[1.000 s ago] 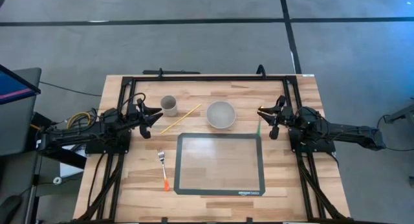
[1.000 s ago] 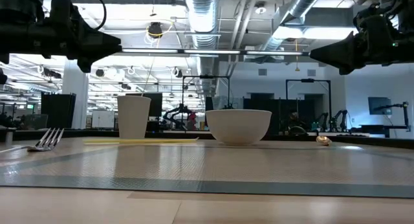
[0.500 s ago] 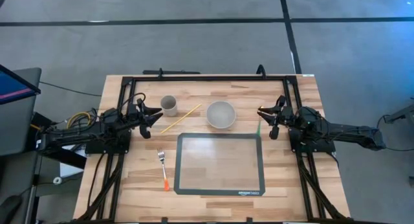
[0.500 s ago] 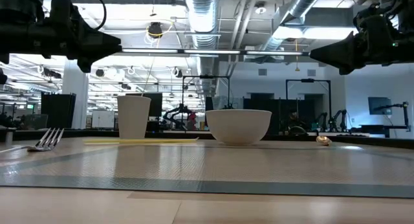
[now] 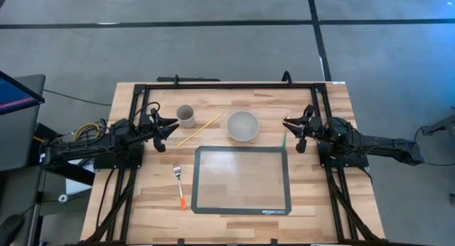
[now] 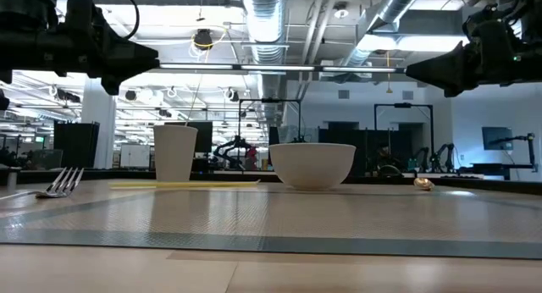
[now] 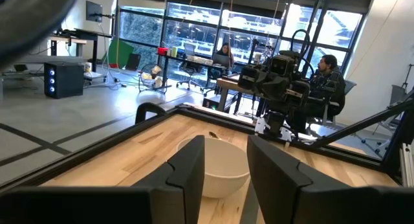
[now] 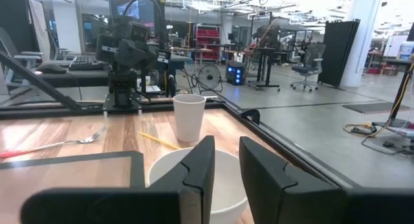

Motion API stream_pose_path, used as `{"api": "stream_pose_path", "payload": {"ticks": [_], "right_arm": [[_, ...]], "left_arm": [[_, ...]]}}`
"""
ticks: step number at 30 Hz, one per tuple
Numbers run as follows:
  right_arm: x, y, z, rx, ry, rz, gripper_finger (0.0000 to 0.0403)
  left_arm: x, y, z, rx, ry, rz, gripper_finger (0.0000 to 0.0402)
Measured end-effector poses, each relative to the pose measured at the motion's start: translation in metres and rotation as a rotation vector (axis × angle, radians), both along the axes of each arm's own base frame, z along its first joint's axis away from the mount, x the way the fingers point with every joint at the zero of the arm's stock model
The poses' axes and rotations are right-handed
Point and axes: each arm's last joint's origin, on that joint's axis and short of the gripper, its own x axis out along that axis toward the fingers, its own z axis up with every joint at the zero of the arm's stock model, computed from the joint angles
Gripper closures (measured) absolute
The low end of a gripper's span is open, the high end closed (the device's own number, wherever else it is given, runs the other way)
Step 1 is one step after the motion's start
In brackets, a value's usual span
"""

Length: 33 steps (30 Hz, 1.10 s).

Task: Pick & Place Utensil
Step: Put the gray bowl at the bottom of the mat

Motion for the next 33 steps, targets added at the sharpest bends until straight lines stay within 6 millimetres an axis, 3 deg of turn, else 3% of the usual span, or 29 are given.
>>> {"api": "stream_pose_path", "payload": {"ticks": [2,7,18,22,25,29,33], "right_arm": [[0.000,0.000,0.000,0.051,-0.018,0.008,0.0337],[0.000,0.002,0.001,0.482,-0.175,0.050,0.0337],[-0.003,-0.006,0.001,0.514,-0.249,-0.157,0.0337],[-0.004,-0.008,0.005,0.462,-0.278,-0.173,0.0337],[-0.004,-0.006,0.017,0.389,-0.346,-0.039,0.0337],[-0.008,0.005,0.047,0.145,-0.532,0.258,0.0337],[0.002,0.010,0.077,0.037,-0.527,0.344,0.0337]], "left_arm": [[0.000,0.000,0.000,0.000,0.000,0.000,0.0284],[0.000,0.000,0.001,0.003,-0.015,0.000,0.0284],[-0.001,0.000,0.005,0.011,-0.051,-0.006,0.0284],[-0.001,0.000,0.007,0.016,-0.072,-0.006,0.0284],[0.000,-0.001,0.012,0.030,-0.083,-0.029,0.0284],[0.005,-0.002,0.041,0.062,-0.107,-0.096,0.0284],[0.024,0.000,0.068,0.124,-0.016,-0.142,0.0284]]}}
